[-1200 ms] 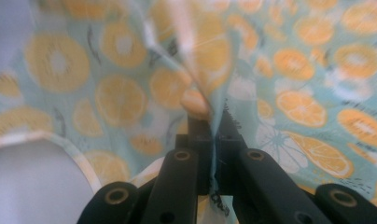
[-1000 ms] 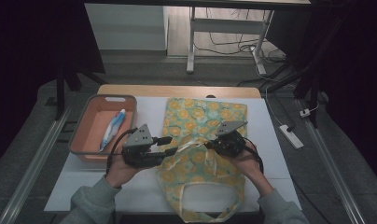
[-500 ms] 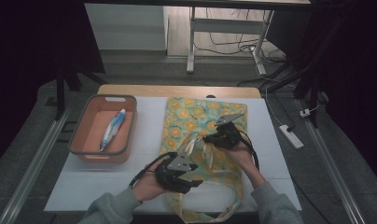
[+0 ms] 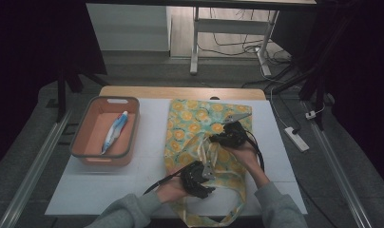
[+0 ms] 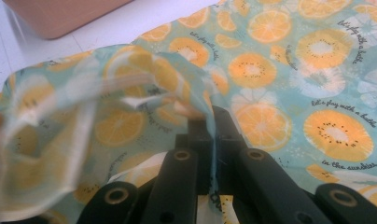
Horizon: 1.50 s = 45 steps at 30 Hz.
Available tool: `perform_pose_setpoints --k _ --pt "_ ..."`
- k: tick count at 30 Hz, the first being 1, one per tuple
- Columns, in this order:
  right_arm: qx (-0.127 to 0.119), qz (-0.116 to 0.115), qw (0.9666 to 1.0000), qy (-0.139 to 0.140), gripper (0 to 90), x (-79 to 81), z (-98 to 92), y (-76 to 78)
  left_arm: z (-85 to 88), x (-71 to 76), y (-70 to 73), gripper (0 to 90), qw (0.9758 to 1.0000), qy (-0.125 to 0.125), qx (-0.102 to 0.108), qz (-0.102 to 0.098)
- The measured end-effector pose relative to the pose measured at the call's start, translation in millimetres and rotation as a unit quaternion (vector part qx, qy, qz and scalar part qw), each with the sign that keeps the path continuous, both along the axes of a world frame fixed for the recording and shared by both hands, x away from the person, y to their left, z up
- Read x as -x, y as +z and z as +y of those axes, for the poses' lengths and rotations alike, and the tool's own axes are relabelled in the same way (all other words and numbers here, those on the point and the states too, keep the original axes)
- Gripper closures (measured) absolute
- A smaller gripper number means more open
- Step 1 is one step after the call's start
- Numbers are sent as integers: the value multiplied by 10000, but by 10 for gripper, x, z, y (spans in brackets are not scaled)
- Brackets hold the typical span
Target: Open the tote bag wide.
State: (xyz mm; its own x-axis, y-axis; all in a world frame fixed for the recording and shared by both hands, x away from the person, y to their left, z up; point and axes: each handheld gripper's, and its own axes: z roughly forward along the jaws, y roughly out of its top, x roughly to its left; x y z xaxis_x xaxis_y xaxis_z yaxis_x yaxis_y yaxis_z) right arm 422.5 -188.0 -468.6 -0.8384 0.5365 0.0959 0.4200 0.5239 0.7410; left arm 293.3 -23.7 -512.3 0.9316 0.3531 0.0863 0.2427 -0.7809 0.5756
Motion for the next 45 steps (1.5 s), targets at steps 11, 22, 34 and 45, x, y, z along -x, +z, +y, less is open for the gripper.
perform_pose_setpoints --k 11,22,34,45 --pt "-77 -74 9999 -51 879 -12 -74 54 40 -191 -77 613 9979 -133 178 608" --pt "-159 -146 9996 -154 879 -21 -169 112 126 -194 -26 891 9972 -271 237 655" --pt "-183 -22 9985 -510 879 -87 -290 126 468 438 270 891 9863 -1432 509 634" --pt "-65 228 9982 -558 878 -133 -265 -5 627 524 486 614 9901 -1057 922 -92"
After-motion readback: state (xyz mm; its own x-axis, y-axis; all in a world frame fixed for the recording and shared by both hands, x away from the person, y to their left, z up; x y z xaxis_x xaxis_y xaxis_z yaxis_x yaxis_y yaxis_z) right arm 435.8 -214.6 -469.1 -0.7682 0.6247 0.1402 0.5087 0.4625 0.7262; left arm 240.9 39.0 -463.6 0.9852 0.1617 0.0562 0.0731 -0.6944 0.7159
